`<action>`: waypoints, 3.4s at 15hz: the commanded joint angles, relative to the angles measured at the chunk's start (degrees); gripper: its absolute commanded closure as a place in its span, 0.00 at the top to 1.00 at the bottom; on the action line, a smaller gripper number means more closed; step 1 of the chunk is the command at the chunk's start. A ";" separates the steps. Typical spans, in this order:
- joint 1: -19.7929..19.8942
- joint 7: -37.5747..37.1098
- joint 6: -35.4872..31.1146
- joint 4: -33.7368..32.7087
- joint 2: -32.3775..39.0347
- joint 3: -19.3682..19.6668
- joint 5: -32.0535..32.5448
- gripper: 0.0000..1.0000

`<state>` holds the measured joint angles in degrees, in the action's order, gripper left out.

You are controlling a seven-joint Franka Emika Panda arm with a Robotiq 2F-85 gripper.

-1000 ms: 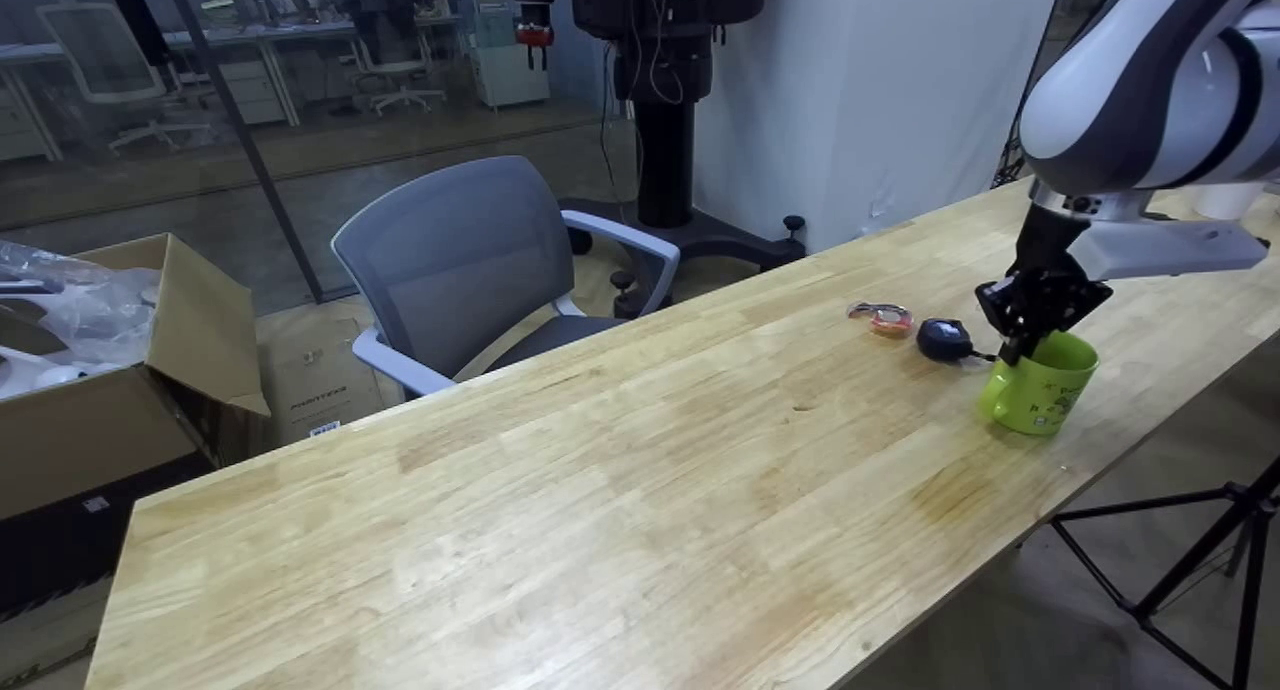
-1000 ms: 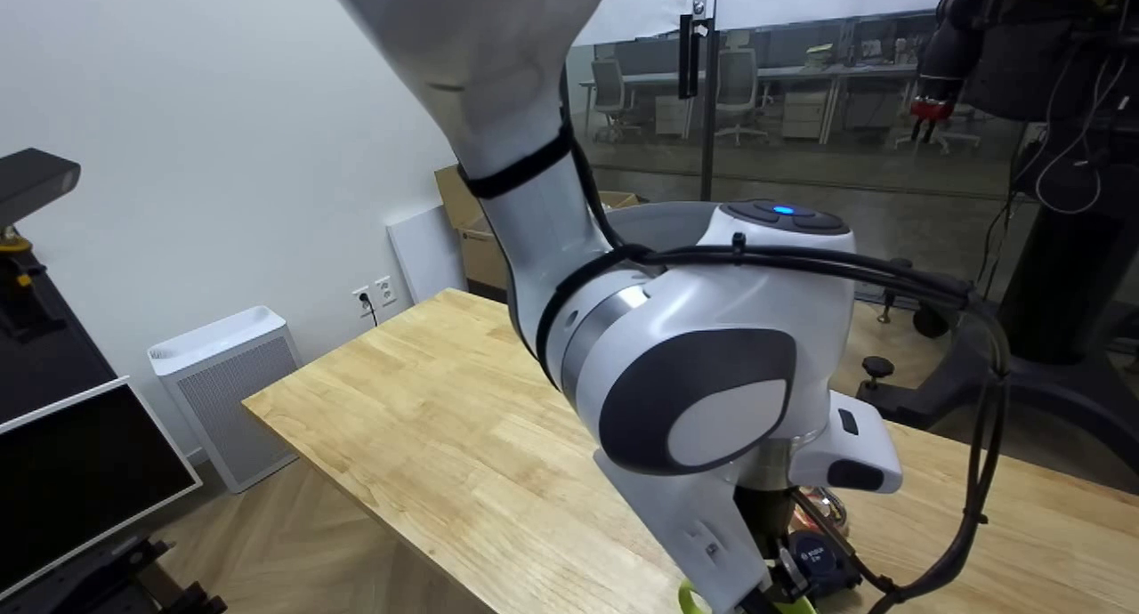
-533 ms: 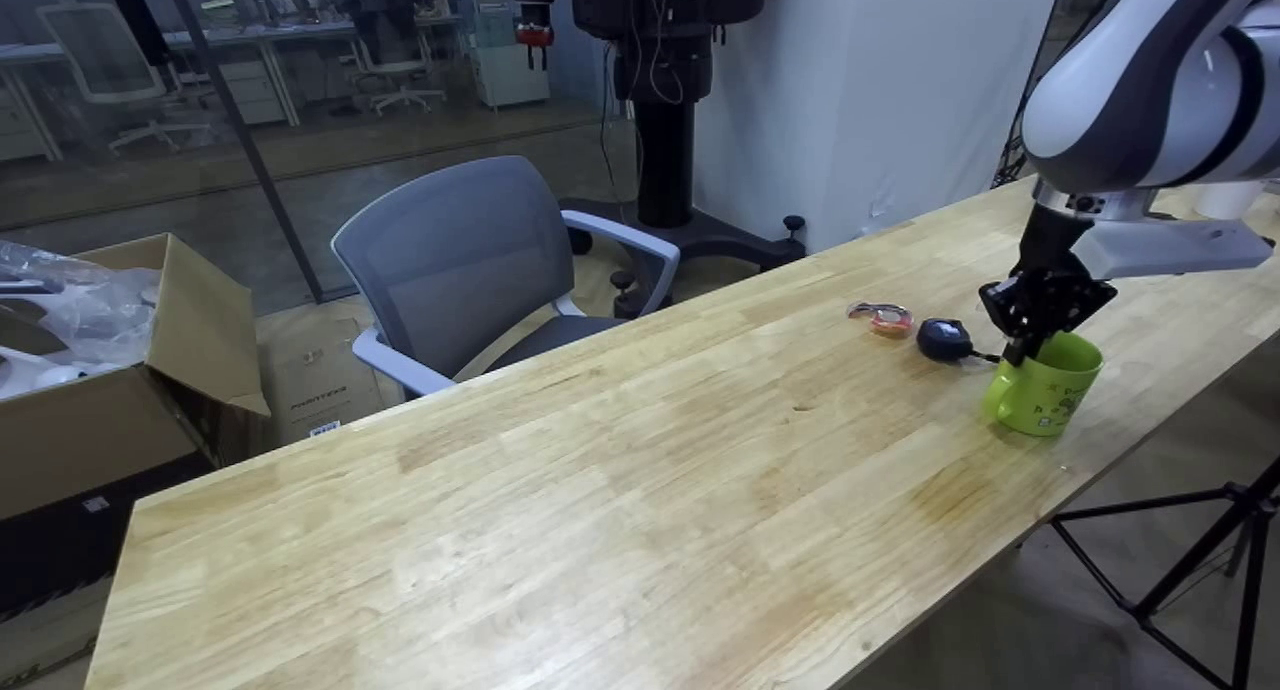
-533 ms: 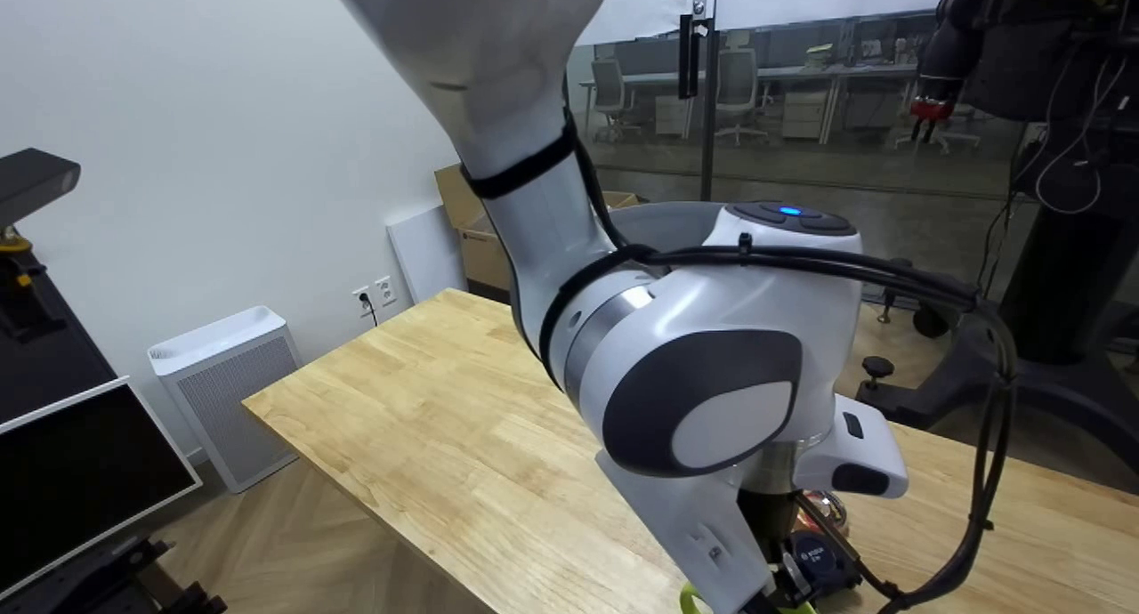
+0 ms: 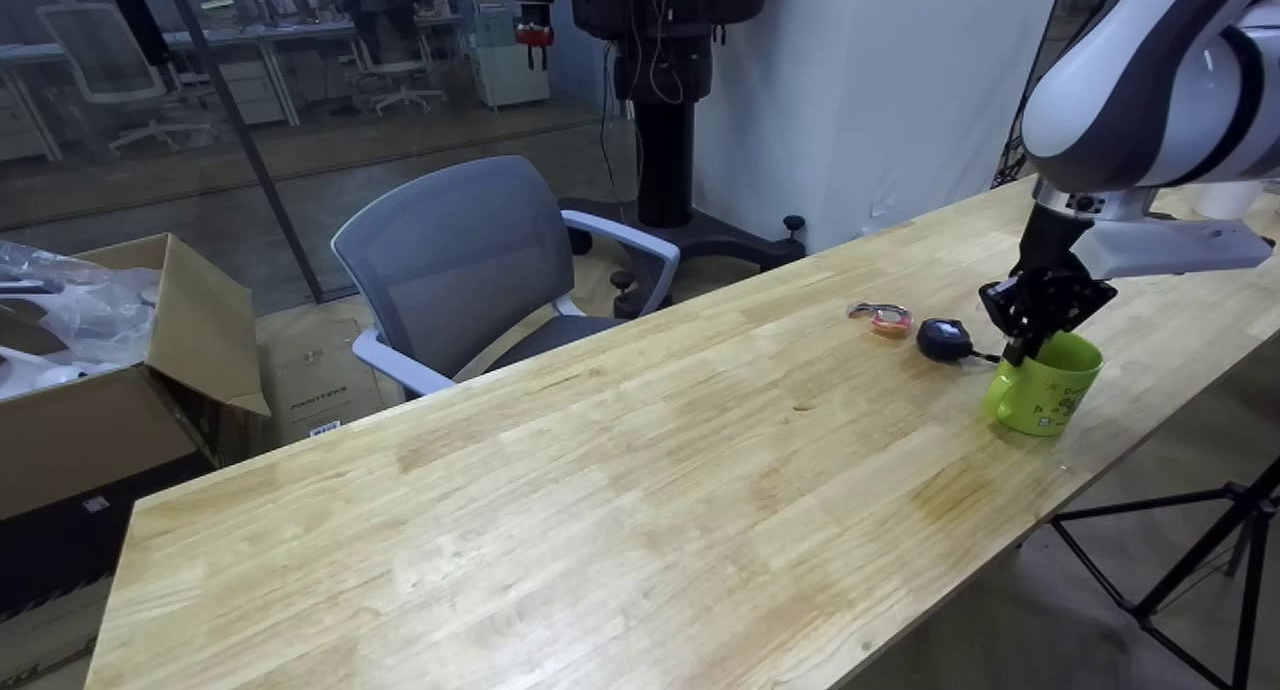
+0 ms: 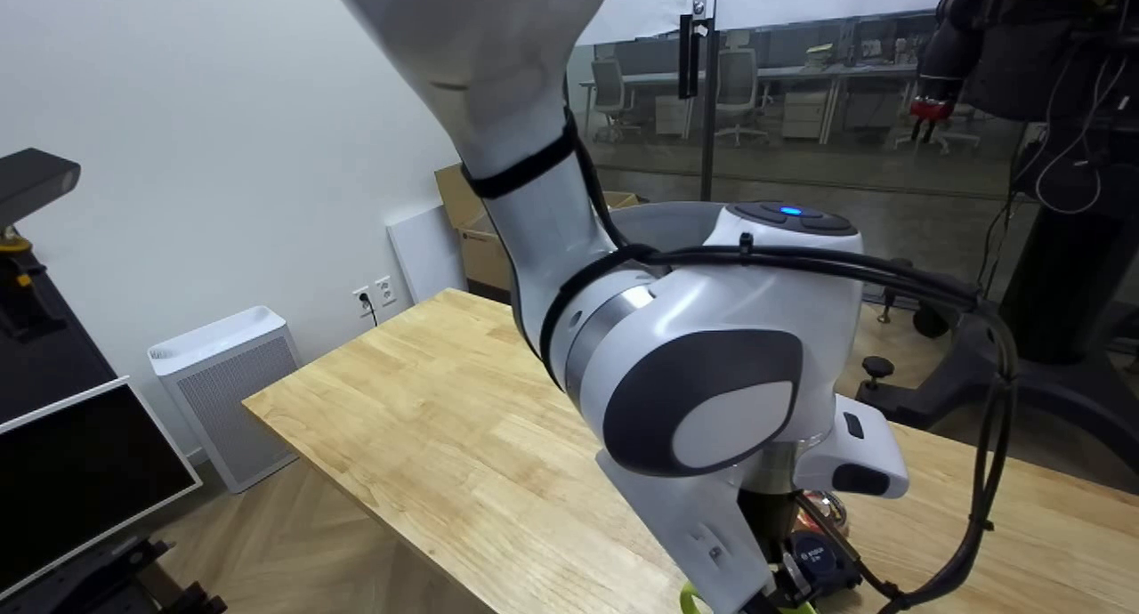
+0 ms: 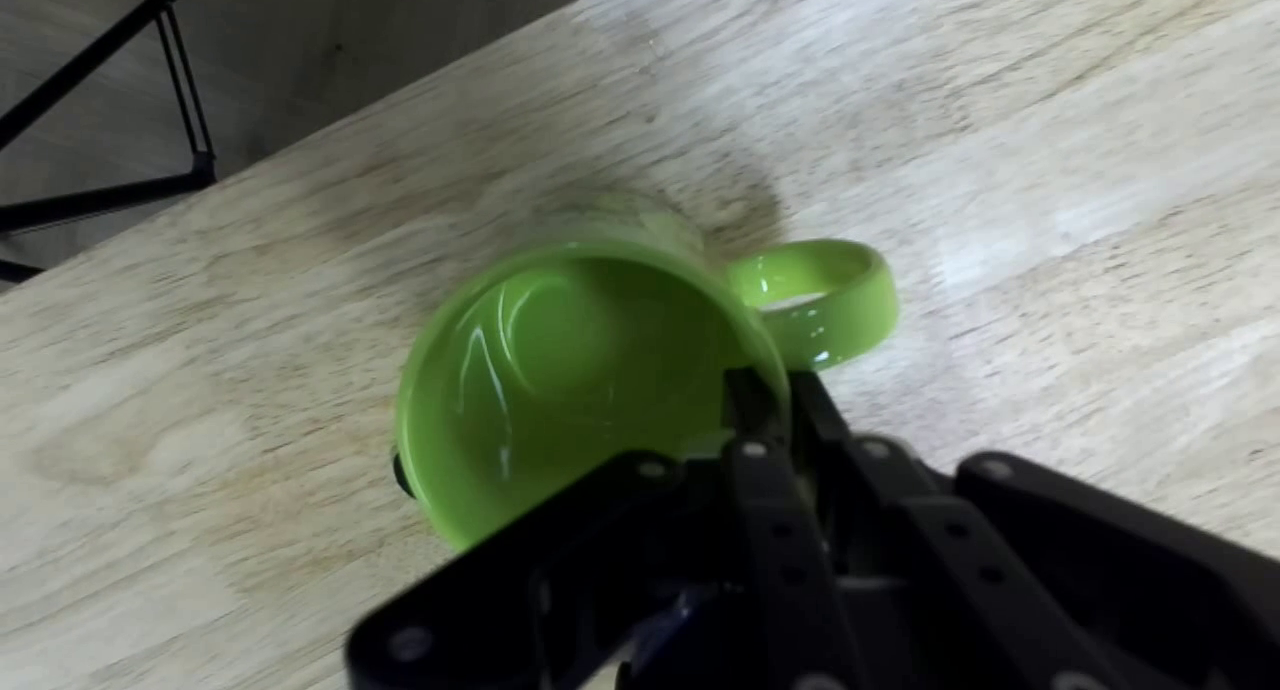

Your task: Move the mug slightly to the left

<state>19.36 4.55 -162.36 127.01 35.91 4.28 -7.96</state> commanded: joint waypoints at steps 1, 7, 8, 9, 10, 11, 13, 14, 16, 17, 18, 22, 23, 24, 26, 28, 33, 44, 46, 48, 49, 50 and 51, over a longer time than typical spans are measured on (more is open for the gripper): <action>-0.01 -0.18 0.78 -1.00 0.45 -0.01 -0.25 0.02; -6.03 -6.07 1.98 -1.38 -1.22 0.10 -0.48 0.02; -6.44 -6.35 2.14 -0.50 -2.58 0.01 -0.45 0.02; -7.53 -7.19 2.35 -0.18 -3.49 -0.34 -0.55 0.02; -8.53 -7.86 2.33 0.20 -4.39 -0.73 -0.71 0.02; -10.02 -8.76 2.01 0.63 -5.33 -1.00 -0.88 0.02; -12.25 -10.14 1.62 1.14 -6.90 -1.17 -1.15 0.02; -13.19 -10.55 1.55 1.15 -7.31 -1.26 -1.30 0.02; -14.53 -11.27 1.40 1.14 -7.59 -0.97 -1.01 0.02; -14.82 -11.33 1.49 1.03 -7.54 -1.07 -1.07 0.02; -14.84 -11.21 1.54 0.85 -7.25 -1.28 -1.22 0.02; -15.43 -11.29 3.25 -0.10 -5.11 -1.71 -1.09 0.02; -15.84 -11.56 3.40 -0.25 -4.56 -1.54 -0.88 0.02; -16.18 -11.73 3.43 -0.39 -4.04 -1.41 -0.74 0.02; -17.16 -12.25 3.11 -0.70 -2.76 -0.88 -0.28 0.02; -18.19 -12.87 2.76 -0.93 -1.66 -0.16 0.19 0.02; -20.44 -14.22 2.41 -1.68 0.23 1.72 1.02 0.02; -26.69 -21.09 4.26 -2.29 0.32 8.21 5.21 0.75; -28.15 -22.74 4.73 -2.37 -0.18 9.74 6.20 0.88; -29.76 -24.33 5.11 -2.39 -1.23 11.18 7.32 0.99; -30.47 -25.00 5.53 -2.34 -2.01 11.72 7.77 1.00; -31.00 -25.51 6.14 -2.21 -3.10 12.07 8.29 1.00; -31.49 -25.96 6.43 -2.10 -4.02 12.41 8.75 1.00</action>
<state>-9.96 -17.31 -158.61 124.76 35.30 14.96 -1.69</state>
